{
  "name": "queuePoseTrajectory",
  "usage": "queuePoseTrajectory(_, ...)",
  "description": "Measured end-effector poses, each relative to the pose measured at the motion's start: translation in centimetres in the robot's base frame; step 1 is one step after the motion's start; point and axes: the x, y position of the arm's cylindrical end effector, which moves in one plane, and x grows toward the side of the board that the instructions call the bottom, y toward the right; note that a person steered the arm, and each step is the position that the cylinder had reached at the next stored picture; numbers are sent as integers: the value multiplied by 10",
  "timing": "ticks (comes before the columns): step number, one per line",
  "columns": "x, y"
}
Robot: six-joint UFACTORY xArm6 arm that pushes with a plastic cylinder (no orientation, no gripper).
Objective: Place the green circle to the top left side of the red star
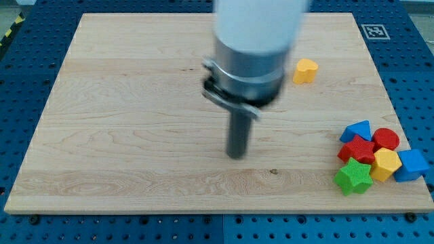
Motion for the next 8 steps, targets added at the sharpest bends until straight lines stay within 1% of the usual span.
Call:
queuePoseTrajectory(1,-97,-45)
queuePoseTrajectory(2,-187,-57)
queuePoseTrajectory(3,-269,-51)
queuePoseTrajectory(4,-324,-13)
queuePoseTrajectory(5,-322,4)
queuePoseTrajectory(6,-319,4)
queuePoseTrajectory(7,-303,4)
queuePoseTrajectory(8,-279,12)
